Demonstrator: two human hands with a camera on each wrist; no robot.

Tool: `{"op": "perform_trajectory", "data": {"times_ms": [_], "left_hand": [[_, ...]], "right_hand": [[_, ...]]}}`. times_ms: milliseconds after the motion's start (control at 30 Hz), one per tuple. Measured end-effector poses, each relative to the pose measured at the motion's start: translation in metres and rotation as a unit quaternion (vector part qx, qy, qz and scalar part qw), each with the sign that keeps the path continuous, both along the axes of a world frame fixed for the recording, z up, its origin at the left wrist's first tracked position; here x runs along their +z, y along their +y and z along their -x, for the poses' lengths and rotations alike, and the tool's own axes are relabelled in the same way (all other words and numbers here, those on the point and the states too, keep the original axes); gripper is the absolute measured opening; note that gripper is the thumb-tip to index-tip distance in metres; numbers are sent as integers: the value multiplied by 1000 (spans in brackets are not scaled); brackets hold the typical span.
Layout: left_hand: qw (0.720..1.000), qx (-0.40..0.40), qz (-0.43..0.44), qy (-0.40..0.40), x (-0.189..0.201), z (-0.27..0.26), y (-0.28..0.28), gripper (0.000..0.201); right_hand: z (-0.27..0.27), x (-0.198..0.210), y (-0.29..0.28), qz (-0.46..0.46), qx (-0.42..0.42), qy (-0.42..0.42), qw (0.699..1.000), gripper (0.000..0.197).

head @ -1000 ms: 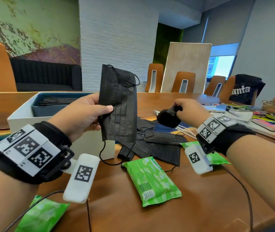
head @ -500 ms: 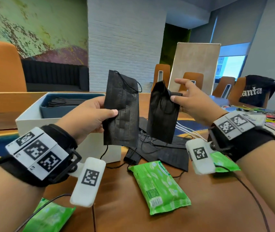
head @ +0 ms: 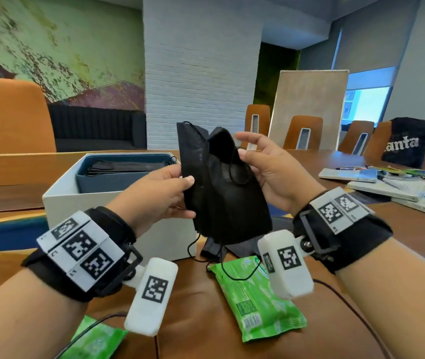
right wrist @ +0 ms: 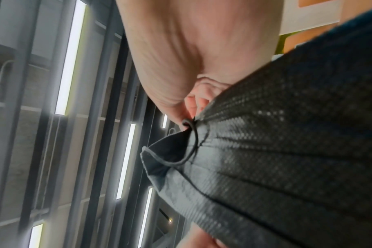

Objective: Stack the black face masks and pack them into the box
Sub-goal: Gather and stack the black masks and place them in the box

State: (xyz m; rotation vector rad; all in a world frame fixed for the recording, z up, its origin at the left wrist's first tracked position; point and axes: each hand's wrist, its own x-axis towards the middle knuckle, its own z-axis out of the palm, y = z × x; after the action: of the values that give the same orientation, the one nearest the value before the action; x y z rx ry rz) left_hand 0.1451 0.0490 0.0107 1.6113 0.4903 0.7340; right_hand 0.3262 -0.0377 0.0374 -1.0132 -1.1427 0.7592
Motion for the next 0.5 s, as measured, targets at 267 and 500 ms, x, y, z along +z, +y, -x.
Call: {"op": "perform_trajectory", "data": {"times_ms": [267,500], "left_hand": [[999,-25,-32,27,1,-2,-1,37],[993,28,-105,52,-8,1,5,17]], "right_hand": [[13,-15,26,11,-32,89,995,38],[11,-42,37,1,-9,-38,999,84]]}}
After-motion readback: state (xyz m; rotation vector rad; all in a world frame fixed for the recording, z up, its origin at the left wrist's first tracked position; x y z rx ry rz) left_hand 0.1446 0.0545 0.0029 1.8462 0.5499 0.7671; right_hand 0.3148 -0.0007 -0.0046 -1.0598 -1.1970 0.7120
